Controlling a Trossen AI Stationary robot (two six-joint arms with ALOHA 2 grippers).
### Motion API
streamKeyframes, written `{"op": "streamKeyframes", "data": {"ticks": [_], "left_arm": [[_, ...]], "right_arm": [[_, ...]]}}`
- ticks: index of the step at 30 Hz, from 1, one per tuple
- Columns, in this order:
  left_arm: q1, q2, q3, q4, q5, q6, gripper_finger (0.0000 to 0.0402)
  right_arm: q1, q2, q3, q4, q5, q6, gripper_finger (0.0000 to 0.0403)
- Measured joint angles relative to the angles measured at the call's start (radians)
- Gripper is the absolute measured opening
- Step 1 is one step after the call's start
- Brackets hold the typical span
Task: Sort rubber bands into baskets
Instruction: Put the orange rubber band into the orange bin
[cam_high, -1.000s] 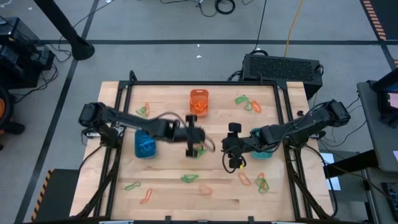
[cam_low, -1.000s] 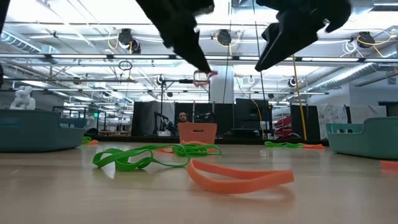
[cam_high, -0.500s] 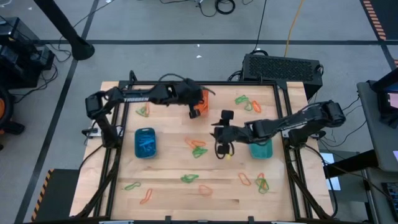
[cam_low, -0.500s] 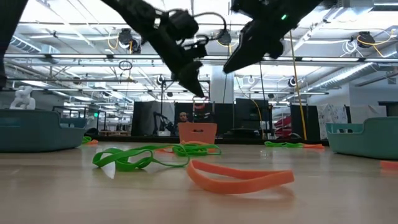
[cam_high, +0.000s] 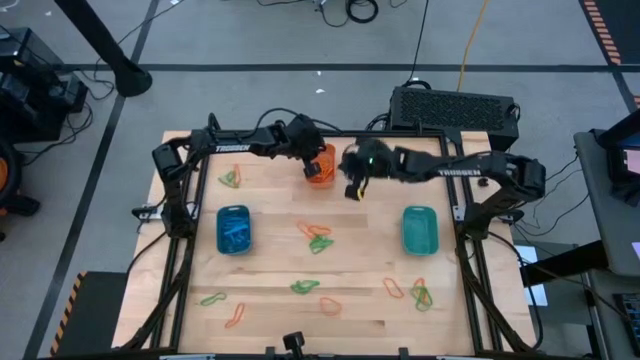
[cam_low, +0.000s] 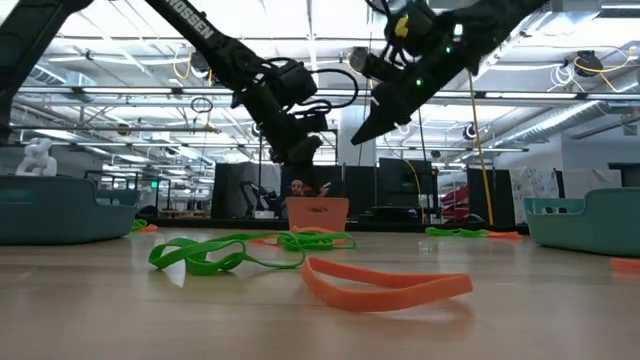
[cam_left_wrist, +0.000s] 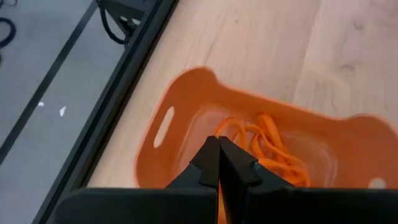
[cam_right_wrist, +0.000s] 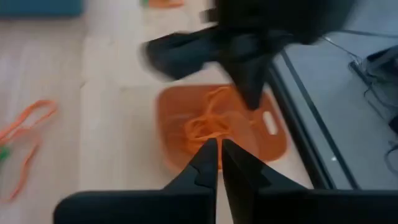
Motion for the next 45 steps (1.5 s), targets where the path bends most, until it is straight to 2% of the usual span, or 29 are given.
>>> {"op": "streamKeyframes", "data": {"ticks": [4, 7, 11, 15, 24, 27, 31, 38, 41, 45], "left_arm": [[0.0, 0.001, 0.0, 0.009, 0.002, 0.0, 0.0002], [0.001, 0.001, 0.0, 0.013, 0.002, 0.0, 0.0008], [-0.003, 0.001, 0.0, 0.015, 0.002, 0.0, 0.0018], [-0.008, 0.001, 0.0, 0.017, 0.002, 0.001, 0.0036], [-0.01, -0.001, 0.0, 0.012, -0.042, 0.002, 0.0115], [-0.01, -0.024, 0.028, -0.104, -0.098, 0.015, 0.0126], [-0.01, -0.097, 0.113, -0.358, -0.167, 0.027, 0.0127], [0.005, -0.273, 0.109, -0.731, -0.153, 0.027, 0.0128], [0.026, -0.331, 0.06, -0.807, -0.12, -0.008, 0.0128], [0.055, -0.377, -0.033, -0.809, -0.119, -0.073, 0.0128]], "right_arm": [[-0.065, 0.003, -0.071, 0.103, -0.106, 0.041, 0.001], [-0.076, 0.004, -0.131, 0.185, -0.145, 0.112, 0.0002], [-0.048, 0.004, -0.171, 0.226, -0.15, 0.18, 0.0007], [-0.002, 0.002, -0.172, 0.234, -0.151, 0.182, 0.0006], [0.061, -0.007, -0.172, 0.232, -0.15, 0.178, 0.0004], [0.065, -0.01, -0.172, 0.229, -0.146, 0.178, 0.0004], [0.065, -0.01, -0.172, 0.207, -0.146, 0.175, 0.0004], [0.065, -0.01, -0.172, 0.182, -0.146, 0.172, 0.0004], [0.065, -0.01, -0.172, 0.18, -0.146, 0.15, 0.0004], [0.065, -0.01, -0.172, 0.183, -0.146, 0.128, 0.0004]]}}
